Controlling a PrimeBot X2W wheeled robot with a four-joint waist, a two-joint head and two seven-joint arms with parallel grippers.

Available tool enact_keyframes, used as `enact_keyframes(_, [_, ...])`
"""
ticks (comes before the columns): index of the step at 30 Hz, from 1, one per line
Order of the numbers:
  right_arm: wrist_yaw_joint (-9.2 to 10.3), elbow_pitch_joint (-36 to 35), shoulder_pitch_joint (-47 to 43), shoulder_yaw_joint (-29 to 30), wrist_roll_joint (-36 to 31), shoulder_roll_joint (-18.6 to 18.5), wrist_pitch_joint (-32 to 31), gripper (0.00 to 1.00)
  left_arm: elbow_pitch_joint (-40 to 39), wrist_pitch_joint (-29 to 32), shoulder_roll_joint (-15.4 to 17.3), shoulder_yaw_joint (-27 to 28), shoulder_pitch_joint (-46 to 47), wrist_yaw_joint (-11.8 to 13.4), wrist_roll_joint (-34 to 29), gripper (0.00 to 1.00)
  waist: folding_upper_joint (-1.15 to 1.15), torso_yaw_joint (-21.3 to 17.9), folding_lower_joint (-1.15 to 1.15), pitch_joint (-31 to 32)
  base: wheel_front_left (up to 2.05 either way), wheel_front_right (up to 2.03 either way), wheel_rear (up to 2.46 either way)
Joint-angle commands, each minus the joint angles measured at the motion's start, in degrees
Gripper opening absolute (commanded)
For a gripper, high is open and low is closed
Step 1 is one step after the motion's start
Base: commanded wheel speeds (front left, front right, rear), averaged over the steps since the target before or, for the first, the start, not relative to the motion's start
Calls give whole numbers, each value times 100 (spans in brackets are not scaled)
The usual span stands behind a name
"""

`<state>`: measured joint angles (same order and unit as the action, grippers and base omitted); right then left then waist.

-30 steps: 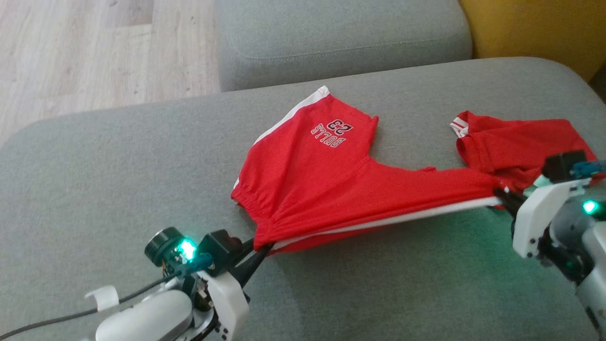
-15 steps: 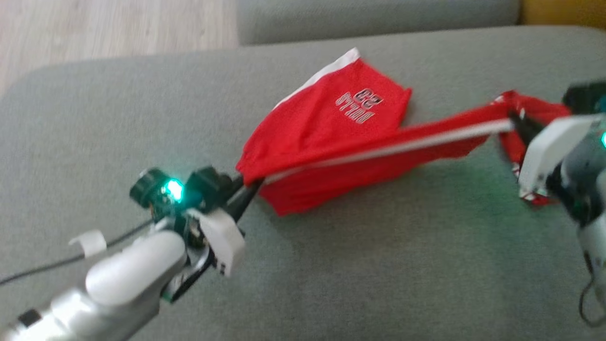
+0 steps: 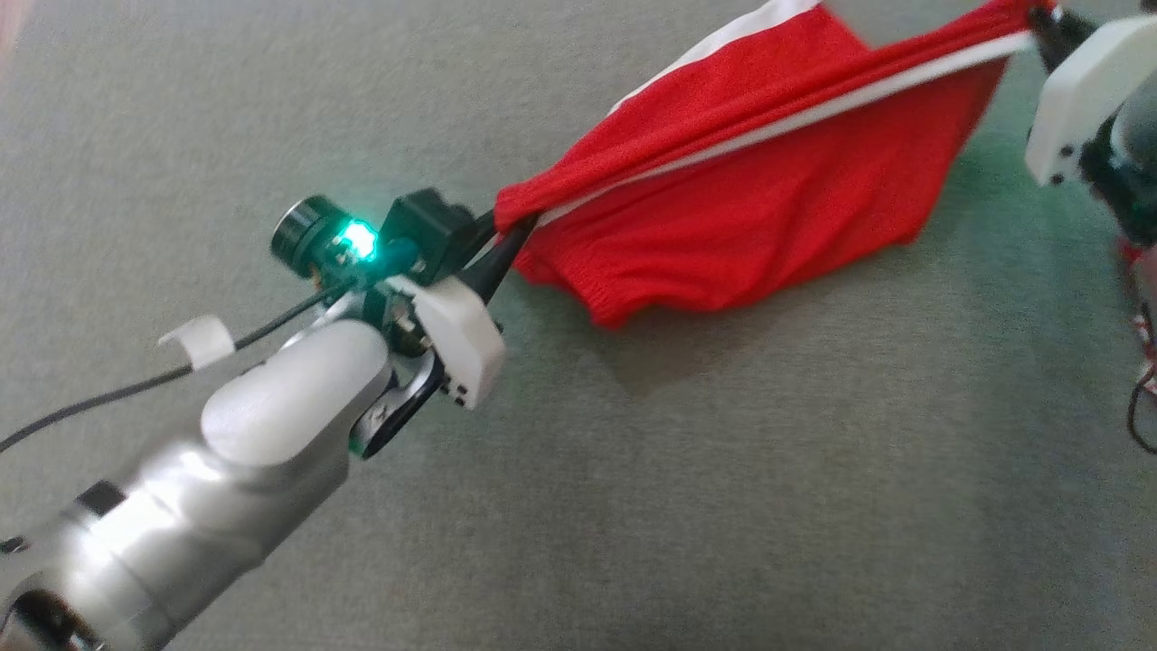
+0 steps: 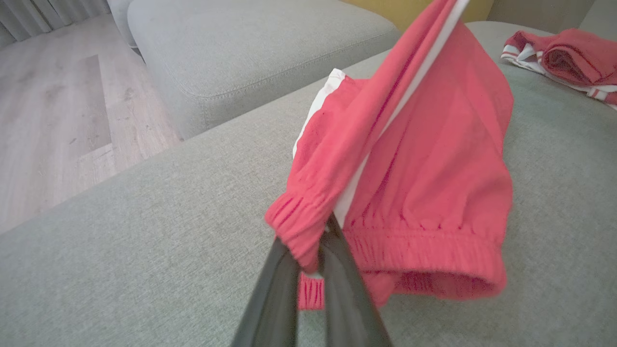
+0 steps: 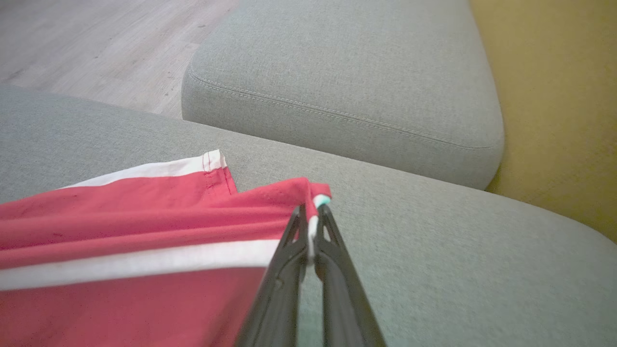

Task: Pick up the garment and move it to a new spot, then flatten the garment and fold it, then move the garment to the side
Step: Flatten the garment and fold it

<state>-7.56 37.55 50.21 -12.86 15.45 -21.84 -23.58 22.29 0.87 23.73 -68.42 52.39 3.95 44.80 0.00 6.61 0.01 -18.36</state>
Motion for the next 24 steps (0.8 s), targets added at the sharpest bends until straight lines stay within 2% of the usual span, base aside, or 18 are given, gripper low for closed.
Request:
enact_keyframes(1, [8, 30, 310, -19, -96, -111, 107, 0, 79, -55, 113, 277, 341, -16, -50, 0, 0, 326, -1, -322, 0, 0, 0])
enact_keyframes(6, [8, 804, 884, -160, -268, -72, 406, 0, 512, -164, -252, 229, 588, -172, -98, 0, 0, 630, -1, -540, 0, 0, 0])
enact_keyframes(15, [8, 1570, 1367, -313, -398, -34, 837, 0, 987, -323, -647, 161, 794, -333, -138, 0, 0, 881, -1, -725, 0, 0, 0])
enact_keyframes(17, [8, 1695, 1479, -335, -459, -41, 1044, 100, 1094, -358, -725, 156, 836, -351, -140, 1, 0, 929, -1, -764, 0, 0, 0])
enact_keyframes(19, [8, 1811, 1574, -340, -445, 3, 1262, 100, 1201, -397, -797, 159, 856, -362, -129, 73, 0, 960, -1, -778, 0, 0, 0])
enact_keyframes(20, [8, 1869, 1612, -344, -434, 17, 1370, 100, 1256, -414, -827, 151, 857, -367, -129, 100, 0, 972, -1, -775, 0, 0, 0])
enact_keyframes(24, [8, 2149, 1709, -388, -482, 39, 1675, 100, 1444, -472, -891, 124, 822, -379, -120, 100, 0, 959, -1, -702, 0, 0, 0])
